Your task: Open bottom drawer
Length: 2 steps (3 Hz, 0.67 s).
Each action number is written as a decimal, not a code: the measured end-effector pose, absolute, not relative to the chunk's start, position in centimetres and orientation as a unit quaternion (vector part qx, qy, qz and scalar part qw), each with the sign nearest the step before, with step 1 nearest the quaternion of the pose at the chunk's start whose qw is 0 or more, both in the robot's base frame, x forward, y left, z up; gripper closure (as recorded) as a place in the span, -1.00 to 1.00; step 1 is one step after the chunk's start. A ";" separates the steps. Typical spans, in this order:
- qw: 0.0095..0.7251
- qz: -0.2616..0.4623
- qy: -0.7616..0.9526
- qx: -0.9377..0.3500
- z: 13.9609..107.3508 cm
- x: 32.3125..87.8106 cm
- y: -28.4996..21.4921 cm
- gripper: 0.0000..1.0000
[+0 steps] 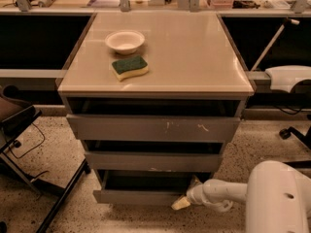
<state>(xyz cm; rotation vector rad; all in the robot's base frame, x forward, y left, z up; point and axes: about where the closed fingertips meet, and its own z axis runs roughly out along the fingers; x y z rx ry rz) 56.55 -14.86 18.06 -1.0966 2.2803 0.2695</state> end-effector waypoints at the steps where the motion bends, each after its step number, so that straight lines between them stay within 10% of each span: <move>1: 0.271 0.104 0.867 -0.404 16.6 57.2 -15.2 -1.00; 2: 0.269 0.103 0.867 -0.406 16.6 57.2 -15.2 -0.62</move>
Offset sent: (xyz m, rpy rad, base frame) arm 0.0055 -0.0029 -0.0128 -0.0101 0.0449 -0.0140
